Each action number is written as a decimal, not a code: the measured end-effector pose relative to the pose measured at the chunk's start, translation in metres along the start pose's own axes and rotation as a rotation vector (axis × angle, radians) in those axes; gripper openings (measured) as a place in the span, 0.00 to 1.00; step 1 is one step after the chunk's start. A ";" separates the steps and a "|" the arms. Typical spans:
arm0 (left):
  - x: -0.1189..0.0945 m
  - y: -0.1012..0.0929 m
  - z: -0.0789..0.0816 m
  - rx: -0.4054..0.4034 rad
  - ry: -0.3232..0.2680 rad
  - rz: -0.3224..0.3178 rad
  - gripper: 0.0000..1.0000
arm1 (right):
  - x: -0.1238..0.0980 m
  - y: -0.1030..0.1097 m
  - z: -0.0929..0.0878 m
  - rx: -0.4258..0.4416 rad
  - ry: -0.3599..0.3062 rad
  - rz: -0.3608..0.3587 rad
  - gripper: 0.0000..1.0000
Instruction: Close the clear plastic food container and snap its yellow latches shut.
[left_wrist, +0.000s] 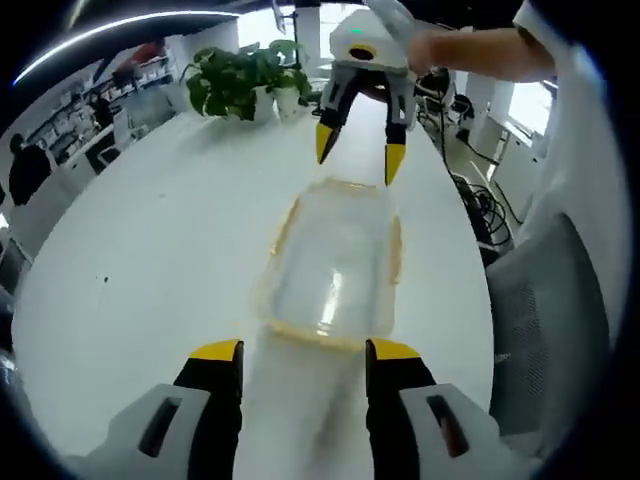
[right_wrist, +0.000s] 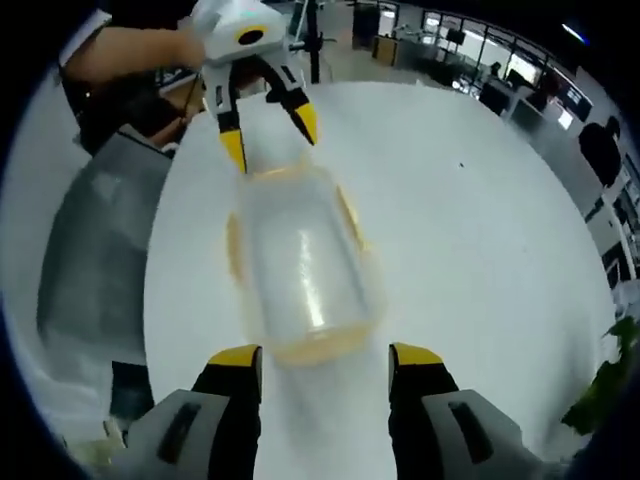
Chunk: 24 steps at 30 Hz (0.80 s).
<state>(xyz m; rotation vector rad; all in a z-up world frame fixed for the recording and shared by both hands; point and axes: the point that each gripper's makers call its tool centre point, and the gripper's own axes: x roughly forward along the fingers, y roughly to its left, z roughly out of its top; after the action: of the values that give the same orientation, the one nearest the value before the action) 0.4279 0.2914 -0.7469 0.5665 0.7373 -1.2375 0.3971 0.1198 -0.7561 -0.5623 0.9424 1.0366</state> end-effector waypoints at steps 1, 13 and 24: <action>-0.001 0.002 -0.003 -0.013 0.015 0.017 0.48 | 0.001 0.002 0.000 0.022 -0.008 -0.001 0.50; 0.007 -0.004 -0.004 -0.353 -0.005 0.127 0.45 | 0.006 -0.006 0.005 0.440 -0.079 -0.118 0.47; 0.019 -0.014 -0.004 -0.604 0.017 0.147 0.39 | 0.011 -0.007 0.005 0.755 -0.131 -0.105 0.43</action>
<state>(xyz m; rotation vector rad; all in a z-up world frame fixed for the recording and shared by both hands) 0.4166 0.2787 -0.7638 0.1286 1.0113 -0.8146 0.4076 0.1257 -0.7627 0.0850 1.0855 0.5477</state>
